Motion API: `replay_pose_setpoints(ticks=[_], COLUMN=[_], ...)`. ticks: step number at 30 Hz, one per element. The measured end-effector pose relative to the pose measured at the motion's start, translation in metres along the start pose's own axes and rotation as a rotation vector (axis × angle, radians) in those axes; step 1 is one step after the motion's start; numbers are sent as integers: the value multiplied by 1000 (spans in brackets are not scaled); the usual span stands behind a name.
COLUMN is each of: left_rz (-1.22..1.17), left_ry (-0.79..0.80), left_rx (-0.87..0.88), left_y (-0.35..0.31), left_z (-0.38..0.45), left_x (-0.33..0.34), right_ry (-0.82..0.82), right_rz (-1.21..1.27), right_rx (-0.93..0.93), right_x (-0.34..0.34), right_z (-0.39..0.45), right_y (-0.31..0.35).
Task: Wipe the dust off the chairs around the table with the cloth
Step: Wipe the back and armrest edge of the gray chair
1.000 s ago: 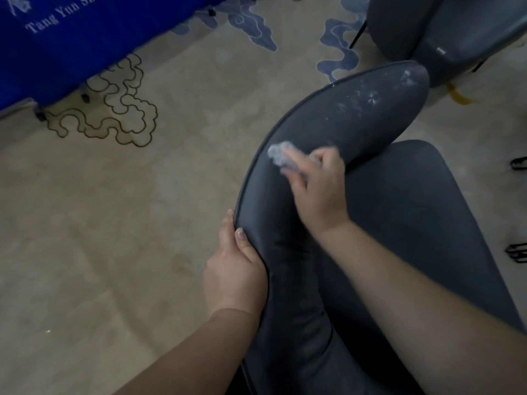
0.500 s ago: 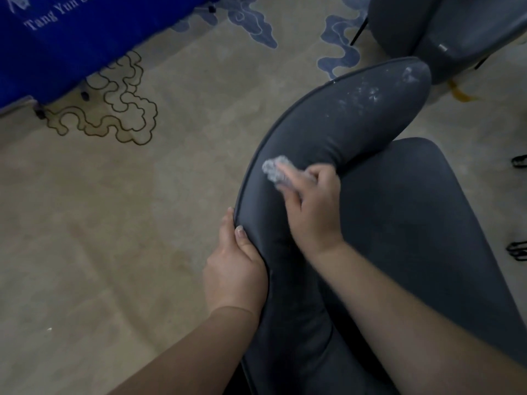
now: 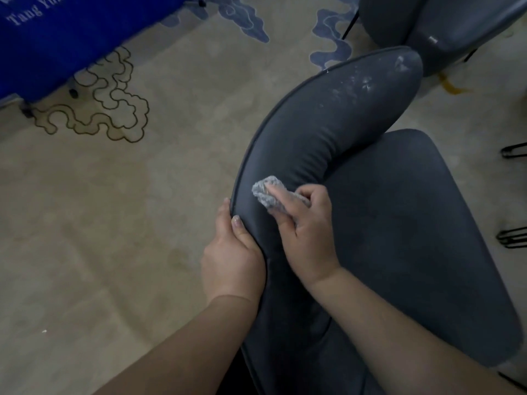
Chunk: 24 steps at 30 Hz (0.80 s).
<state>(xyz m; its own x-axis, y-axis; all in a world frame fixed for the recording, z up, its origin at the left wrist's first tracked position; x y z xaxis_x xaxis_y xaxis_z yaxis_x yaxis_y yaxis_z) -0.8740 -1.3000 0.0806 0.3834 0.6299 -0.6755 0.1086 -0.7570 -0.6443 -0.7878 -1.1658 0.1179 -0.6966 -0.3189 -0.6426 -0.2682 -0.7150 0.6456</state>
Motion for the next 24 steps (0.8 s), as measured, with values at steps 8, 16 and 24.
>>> replay_pose_setpoints(ticks=[8,16,24], left_rz=[44,80,103], left_ry=[5,39,208], left_rx=[5,27,24], left_y=[-1,-5,-11], left_z=[1,-2,0], left_x=[1,1,6], right_ry=[-86,98,229], right_rz=[-38,94,201], right_rx=[215,155,463], right_x=[3,-8,-21], right_z=[83,-28,-48], right_y=[-66,-24,-33])
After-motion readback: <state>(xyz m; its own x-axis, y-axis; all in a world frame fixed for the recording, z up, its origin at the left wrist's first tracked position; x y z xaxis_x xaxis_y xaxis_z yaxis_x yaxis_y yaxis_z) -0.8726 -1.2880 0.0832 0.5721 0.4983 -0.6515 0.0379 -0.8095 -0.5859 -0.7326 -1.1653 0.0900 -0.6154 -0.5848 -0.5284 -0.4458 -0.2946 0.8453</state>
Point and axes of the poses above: each hand's wrist, its own z-axis towards the middle knuckle, its own x-axis out of the palm, y = z × x, the point moved 9 cm from there along z, towards the middle knuckle, and after that the axes turned 9 degrees about -x, right-handed, at the moved point
